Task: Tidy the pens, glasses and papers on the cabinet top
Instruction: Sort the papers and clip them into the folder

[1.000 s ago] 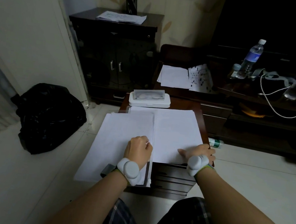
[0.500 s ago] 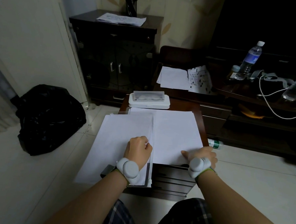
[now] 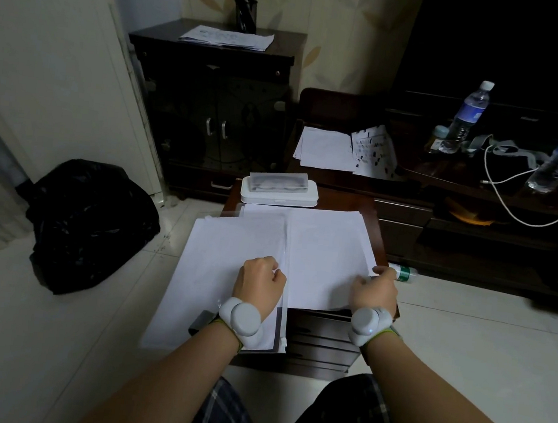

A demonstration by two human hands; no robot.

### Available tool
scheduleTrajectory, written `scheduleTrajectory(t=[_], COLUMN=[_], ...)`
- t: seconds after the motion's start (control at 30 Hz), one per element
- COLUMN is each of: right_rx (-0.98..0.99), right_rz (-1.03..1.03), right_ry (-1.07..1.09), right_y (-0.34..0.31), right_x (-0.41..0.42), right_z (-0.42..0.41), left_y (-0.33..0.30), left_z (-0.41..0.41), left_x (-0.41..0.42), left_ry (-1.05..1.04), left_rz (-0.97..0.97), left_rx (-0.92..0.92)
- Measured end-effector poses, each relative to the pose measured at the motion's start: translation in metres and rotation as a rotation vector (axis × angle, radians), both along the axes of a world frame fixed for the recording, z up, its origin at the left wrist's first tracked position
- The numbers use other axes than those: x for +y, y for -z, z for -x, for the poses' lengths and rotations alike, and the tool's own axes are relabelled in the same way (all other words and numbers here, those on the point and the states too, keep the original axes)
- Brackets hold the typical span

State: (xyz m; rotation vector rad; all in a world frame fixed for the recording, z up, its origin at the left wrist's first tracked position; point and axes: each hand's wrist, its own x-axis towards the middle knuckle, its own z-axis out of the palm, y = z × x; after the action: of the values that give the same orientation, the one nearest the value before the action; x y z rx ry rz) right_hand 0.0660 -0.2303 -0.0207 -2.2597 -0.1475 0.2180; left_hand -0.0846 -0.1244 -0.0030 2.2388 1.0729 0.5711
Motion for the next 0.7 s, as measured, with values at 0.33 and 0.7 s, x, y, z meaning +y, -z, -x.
scheduleTrajectory(t=[0.33,0.7], right_rx=[0.305,0.248], right_rz=[-0.571,-0.095], right_ry=[0.042,-0.211], right_y=[-0.002,-0.021], right_x=[0.03,0.052], right_z=[0.037,0.056], left_y=[0.003,0.0], left_z=[-0.001,0.002], left_x=[0.002,0.004], left_ry=[-0.021,-0.065], left_rz=[0.005,-0.046], left_rx=[-0.059,-0.068])
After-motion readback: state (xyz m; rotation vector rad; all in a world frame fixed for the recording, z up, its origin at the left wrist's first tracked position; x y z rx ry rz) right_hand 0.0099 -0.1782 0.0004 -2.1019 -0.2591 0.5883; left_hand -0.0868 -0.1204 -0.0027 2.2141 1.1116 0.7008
